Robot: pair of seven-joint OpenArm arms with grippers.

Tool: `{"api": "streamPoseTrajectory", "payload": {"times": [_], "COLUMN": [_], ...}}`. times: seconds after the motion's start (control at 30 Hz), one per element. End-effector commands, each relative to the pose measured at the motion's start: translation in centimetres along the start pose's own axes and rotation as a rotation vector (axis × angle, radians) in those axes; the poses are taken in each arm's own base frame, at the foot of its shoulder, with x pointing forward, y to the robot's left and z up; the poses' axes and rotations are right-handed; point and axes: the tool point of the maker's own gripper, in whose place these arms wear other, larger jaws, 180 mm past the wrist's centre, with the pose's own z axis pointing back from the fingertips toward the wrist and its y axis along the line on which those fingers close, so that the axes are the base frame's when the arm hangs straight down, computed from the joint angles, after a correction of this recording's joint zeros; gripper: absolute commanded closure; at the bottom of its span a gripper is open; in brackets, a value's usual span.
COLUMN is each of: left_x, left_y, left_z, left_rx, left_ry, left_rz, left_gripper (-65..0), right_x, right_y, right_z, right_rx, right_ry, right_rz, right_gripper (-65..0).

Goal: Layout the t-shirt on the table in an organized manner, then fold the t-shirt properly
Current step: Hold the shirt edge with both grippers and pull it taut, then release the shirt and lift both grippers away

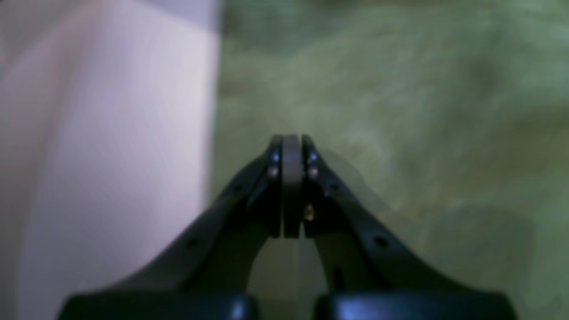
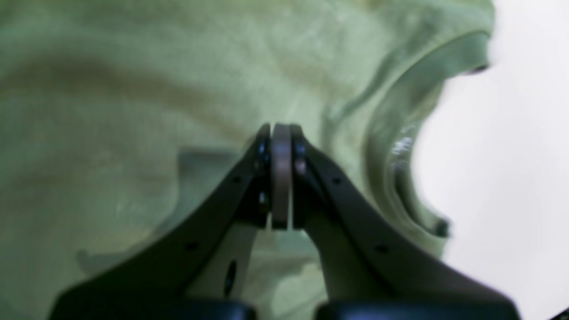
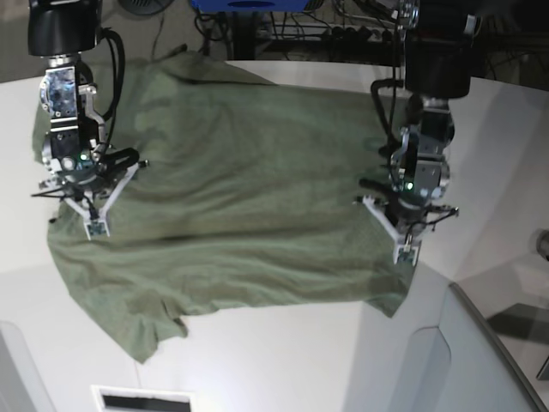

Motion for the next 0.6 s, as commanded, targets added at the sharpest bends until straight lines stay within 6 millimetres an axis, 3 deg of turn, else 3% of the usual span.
{"api": "streamPoseTrajectory", "payload": {"times": [0.0, 0.1, 0.27, 0.37, 0.43, 0.57], "left_x": [2.3, 2.4, 1.9, 2.4, 3.5, 6.7], "left_y": [0.5, 0.2, -1.8, -1.8, -1.5, 1.0], "left_z": [-0.5, -2.2, -4.2, -4.8, -5.1, -5.3], "left_rx": [0.016, 0.007, -0.041, -0.042, -0.038, 0.063], "left_ry": [-0.061, -0.063, -0.027, -0.033, -0.051, -0.123], "left_rz": [0.004, 0.012, -0.058, -0.053, -0.045, -0.032], "left_gripper": [0.0, 0.0, 0.0, 0.0, 0.0, 0.0], "right_x": [1.4, 0.4, 2.1, 3.3, 4.2, 6.2], "right_y": [-0.9, -0.8, -1.2, -1.4, -1.4, -2.0], "right_z": [-0.2, -1.8, -4.2, -5.7, -6.6, -7.7], "right_rx": [-0.02, -0.01, -0.001, 0.006, 0.013, 0.015], "right_ry": [-0.027, 0.028, 0.03, 0.027, 0.008, -0.034], "right_rz": [-0.002, -0.011, -0.031, -0.043, -0.05, -0.064], "right_gripper": [0.0, 0.0, 0.0, 0.0, 0.0, 0.0]}}
